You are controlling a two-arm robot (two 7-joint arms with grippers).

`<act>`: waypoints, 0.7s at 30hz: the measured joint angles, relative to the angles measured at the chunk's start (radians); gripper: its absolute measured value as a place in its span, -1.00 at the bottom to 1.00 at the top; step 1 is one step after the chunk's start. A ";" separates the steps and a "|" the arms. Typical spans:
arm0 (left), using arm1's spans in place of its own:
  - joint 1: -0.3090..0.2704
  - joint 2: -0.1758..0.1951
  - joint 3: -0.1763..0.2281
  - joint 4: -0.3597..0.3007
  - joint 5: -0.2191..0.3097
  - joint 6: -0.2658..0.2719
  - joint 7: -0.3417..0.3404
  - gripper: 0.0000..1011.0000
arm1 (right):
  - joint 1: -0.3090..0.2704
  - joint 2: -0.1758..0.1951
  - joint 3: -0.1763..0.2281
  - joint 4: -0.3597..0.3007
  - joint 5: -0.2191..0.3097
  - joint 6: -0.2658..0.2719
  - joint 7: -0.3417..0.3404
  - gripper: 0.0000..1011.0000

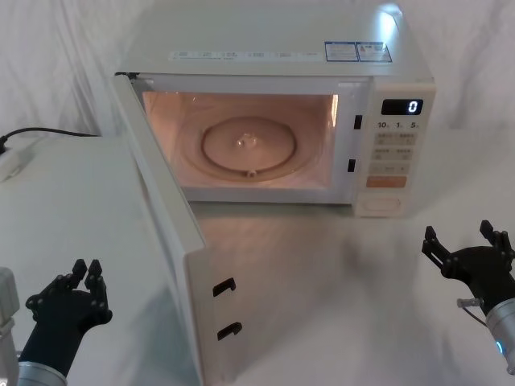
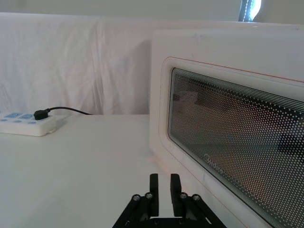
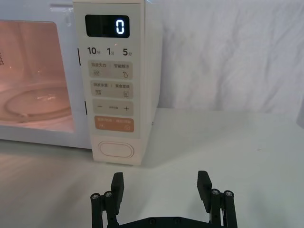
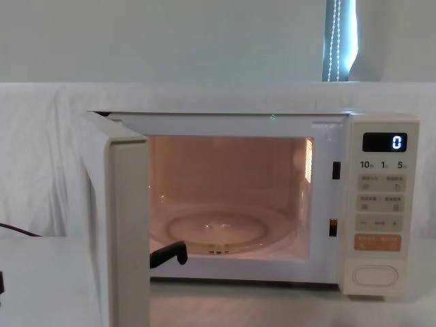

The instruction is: Press the button to open the microwave door with one hand; close the microwave door with the other hand.

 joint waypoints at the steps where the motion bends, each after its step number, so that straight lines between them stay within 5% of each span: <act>1: 0.000 0.000 0.000 0.000 0.000 0.000 0.000 -0.69 | 0.000 0.000 0.000 0.000 0.000 0.000 0.000 0.98; 6: 0.000 0.000 0.000 0.000 0.000 0.000 0.000 -0.99 | 0.000 0.000 0.000 0.000 0.000 0.000 0.000 0.98; 21: 0.010 -0.008 -0.026 -0.032 -0.030 0.019 -0.029 -1.00 | 0.000 0.000 0.000 0.000 0.000 0.000 0.000 0.98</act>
